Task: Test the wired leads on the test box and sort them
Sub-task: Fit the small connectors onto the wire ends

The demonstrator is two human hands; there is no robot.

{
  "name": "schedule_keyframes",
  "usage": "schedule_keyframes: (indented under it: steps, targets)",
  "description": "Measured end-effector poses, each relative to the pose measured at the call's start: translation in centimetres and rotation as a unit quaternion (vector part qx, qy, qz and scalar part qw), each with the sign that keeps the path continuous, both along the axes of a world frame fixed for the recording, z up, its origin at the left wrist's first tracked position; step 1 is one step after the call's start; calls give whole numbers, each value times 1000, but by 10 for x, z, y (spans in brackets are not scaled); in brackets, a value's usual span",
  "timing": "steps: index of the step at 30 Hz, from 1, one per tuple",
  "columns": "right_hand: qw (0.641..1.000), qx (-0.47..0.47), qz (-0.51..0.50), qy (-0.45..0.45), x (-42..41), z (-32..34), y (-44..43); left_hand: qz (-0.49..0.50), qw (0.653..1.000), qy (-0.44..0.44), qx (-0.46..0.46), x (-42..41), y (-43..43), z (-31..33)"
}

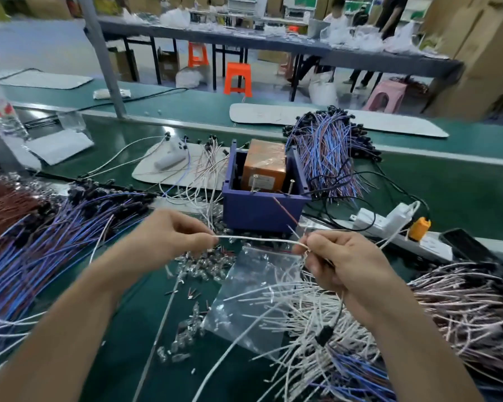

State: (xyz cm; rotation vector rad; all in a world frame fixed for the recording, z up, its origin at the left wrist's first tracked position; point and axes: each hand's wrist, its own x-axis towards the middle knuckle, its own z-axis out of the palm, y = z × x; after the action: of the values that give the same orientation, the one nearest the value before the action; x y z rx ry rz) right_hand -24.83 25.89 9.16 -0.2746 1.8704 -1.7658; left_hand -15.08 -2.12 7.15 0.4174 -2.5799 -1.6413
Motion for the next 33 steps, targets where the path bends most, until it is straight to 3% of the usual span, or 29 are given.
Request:
schedule_keyframes:
  steps: [5, 7, 9, 11, 15, 18, 21, 24, 26, 28, 31, 33]
  targets:
    - [999, 42, -26, 19, -13, -9, 23, 74, 975, 38, 208, 2, -25, -5]
    - [998, 45, -42, 13, -18, -9, 28, 106, 917, 65, 378, -5, -26, -11]
    - [997, 53, -49, 11, -22, -10, 30, 114, 834, 107, 529, -10, -23, -17]
    - [997, 59, -58, 8, -26, -14, 31, 101, 769, 147, 613, -15, -17, -27]
    - [995, 101, -23, 10, -25, -23, 31, 93, 725, 173, 660, -30, -2, -38]
    - [975, 203, -7, 89, -23, -27, 34, 105, 759, 141, 627, -39, 3, -37]
    - [919, 286, -70, 262, -21, -23, 35, 92, 887, 68, 448, -40, 11, -31]
    - [885, 219, -91, 401, -7, -12, 14, 22, 972, 16, 234, -39, 33, -12]
    - [914, 162, -58, 366, 4, -13, -9, -24, 988, 6, 153, -42, 52, -1]
    - [966, 79, -32, 244, 15, -16, -32, -34, 986, 28, 160, -45, 70, 4]
    - [992, -36, -58, 104, 23, -17, -54, 49, 980, 89, 169, -46, 81, 3]
    - [997, -54, -52, 36, 25, -16, -58, 101, 973, 123, 164, -43, 79, -1]
